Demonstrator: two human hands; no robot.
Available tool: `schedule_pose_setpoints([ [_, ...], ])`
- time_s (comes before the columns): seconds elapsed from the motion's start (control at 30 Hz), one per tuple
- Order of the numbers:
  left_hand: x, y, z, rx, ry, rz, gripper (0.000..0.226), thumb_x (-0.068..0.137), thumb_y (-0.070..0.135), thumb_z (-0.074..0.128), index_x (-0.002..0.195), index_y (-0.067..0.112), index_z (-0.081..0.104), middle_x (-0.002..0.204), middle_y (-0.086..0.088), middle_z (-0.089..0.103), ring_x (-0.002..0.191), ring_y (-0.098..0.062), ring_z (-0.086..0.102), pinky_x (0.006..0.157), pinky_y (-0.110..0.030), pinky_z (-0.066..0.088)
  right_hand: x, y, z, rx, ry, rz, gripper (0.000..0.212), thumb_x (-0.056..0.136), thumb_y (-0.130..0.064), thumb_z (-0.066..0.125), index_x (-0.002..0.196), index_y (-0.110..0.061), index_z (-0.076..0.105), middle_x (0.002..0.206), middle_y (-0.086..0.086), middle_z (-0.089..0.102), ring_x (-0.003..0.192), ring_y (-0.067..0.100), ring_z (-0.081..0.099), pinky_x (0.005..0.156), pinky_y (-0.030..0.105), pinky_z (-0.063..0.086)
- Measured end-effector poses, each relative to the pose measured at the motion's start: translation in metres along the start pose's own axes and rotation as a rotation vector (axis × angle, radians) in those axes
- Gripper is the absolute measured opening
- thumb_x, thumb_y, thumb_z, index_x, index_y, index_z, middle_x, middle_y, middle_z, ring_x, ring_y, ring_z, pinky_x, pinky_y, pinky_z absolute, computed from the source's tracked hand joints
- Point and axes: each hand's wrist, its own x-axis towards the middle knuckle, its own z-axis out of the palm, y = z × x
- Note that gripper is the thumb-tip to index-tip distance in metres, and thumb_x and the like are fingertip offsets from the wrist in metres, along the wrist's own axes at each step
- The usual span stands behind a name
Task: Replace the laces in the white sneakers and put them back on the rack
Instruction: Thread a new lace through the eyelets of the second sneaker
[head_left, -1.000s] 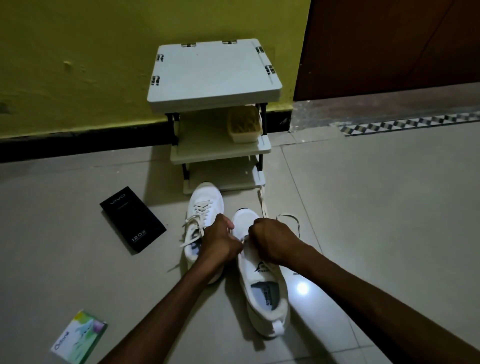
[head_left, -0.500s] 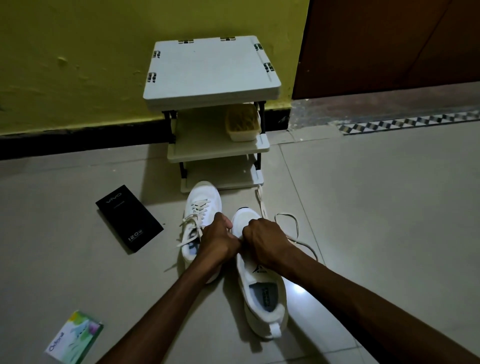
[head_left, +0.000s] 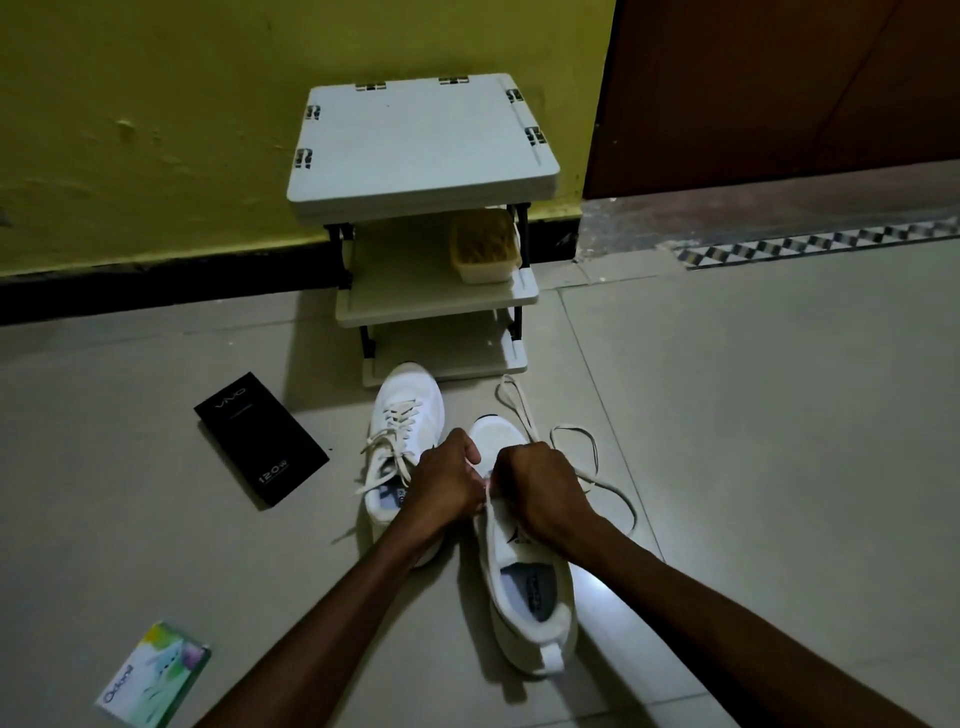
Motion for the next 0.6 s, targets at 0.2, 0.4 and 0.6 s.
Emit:
schedule_pose_setpoints([
  [0.2,-0.002,0.001,0.004,0.13,0.105,0.069,0.022,0.077,0.008,0.056,0.081,0.027,0.046,0.08,-0.003,0.066,0.073,-0.022,0.063,0.062,-0.03,0.048,0.001,0.011,-0.018,0.273,-0.013,0.164,0.015,0.078,-0.007,0.073,0.088,-0.017,0.071,0.088,0.001,0.075,0.079,0.011,0.069,0.079,0.025,0.055],
  [0.4,-0.002,0.003,0.003,0.135,0.101,0.048,0.022,0.077,0.009,0.056,0.082,0.028,0.046,0.078,-0.001,0.066,0.075,-0.022,0.062,0.065,-0.032,0.05,-0.002,-0.006,-0.017,-0.026,-0.064,0.047,0.026,0.086,-0.021,0.065,0.111,-0.018,0.057,0.1,0.006,0.068,0.089,0.026,0.066,0.075,0.035,0.053],
  [0.6,-0.007,0.0,0.002,0.129,0.076,0.138,0.025,0.078,0.004,0.062,0.092,0.022,0.051,0.081,-0.002,0.067,0.074,-0.019,0.063,0.064,-0.032,0.05,0.0,-0.011,-0.007,0.179,-0.01,0.159,0.038,0.075,-0.015,0.071,0.101,-0.019,0.044,0.088,0.003,0.063,0.077,0.024,0.062,0.066,0.033,0.049],
])
